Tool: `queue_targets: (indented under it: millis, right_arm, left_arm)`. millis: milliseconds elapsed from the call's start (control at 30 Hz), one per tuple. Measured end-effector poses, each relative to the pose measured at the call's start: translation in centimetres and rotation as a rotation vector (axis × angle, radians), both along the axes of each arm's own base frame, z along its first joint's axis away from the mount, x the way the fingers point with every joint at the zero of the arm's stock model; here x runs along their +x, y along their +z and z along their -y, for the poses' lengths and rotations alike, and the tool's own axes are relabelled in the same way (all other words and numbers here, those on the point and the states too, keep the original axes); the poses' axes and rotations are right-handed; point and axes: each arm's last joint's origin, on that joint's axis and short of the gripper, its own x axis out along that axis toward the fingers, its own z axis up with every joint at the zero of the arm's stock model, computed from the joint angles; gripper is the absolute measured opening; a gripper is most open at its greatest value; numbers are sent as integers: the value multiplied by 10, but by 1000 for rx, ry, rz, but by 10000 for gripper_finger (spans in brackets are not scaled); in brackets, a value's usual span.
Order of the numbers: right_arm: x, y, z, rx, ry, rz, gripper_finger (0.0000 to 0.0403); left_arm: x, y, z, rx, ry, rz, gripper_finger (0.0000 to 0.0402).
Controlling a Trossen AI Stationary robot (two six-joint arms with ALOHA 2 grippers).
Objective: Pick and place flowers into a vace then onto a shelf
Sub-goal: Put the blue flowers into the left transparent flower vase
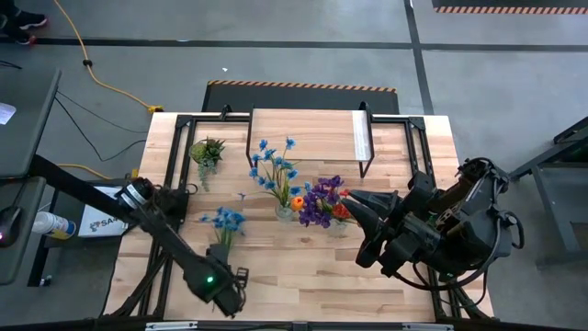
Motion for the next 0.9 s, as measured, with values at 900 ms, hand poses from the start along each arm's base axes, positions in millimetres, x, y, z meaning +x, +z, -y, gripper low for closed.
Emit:
queue_targets:
  millis: [900]
  right_arm:
    - [0, 0, 0, 6, -1, 4, 83]
  left_arm:
    - [-57, 178, 56, 11, -208, 508, 41]
